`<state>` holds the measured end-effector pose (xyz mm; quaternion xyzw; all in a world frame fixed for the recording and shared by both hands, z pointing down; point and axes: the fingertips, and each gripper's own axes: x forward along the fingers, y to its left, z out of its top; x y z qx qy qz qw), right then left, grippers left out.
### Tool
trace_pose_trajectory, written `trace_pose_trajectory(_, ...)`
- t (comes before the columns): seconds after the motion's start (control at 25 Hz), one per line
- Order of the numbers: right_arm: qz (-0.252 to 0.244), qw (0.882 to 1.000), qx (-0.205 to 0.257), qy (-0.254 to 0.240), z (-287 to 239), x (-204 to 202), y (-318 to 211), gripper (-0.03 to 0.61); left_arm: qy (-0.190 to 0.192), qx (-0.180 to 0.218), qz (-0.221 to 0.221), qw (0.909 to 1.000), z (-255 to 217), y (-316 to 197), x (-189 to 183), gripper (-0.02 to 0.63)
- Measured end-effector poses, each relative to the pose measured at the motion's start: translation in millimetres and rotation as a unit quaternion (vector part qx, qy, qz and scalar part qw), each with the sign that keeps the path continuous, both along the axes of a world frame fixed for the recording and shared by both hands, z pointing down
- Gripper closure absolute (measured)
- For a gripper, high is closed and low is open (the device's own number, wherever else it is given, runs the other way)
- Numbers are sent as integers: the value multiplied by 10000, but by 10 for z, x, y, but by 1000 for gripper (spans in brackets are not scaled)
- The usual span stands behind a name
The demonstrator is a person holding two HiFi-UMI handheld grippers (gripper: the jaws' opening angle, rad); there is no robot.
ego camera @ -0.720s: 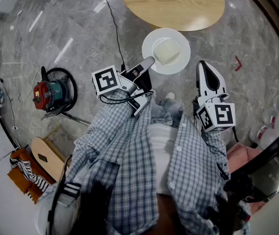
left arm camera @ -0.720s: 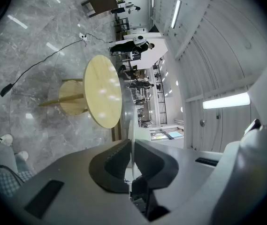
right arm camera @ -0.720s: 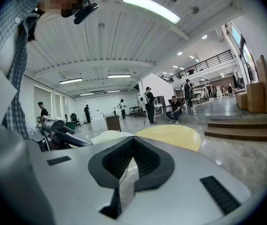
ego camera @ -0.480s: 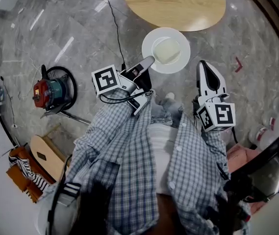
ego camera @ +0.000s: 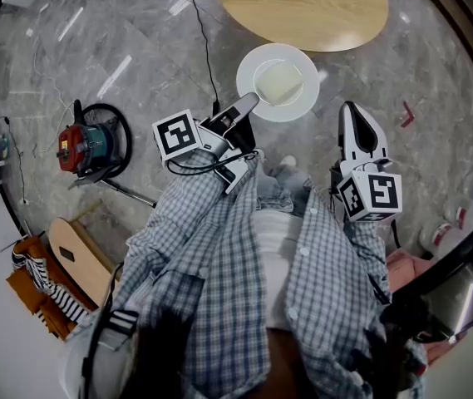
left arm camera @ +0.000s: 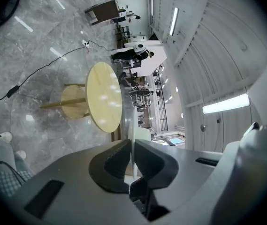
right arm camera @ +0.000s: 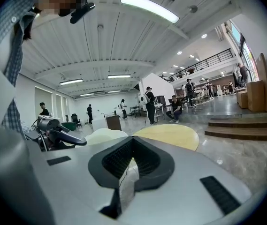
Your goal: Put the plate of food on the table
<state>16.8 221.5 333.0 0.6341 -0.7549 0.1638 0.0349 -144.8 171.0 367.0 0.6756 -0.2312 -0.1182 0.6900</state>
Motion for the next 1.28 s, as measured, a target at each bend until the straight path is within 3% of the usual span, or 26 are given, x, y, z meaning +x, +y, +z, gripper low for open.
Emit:
trace_pose_trajectory(0.76, -237, 9995, 102, 180, -42, 364, 280, 571, 148, 31, -552, 9984, 28, 312, 163, 595)
trace_pose_trajectory(0.92, -309, 9989, 302, 168, -86, 430, 294, 572, 131, 58, -558, 9983, 32, 405, 224, 595)
trace_pose_trajectory(1.28, -407, 9987, 314, 70, -39, 364, 272, 571, 91, 93, -789, 9968, 15, 439, 101, 595)
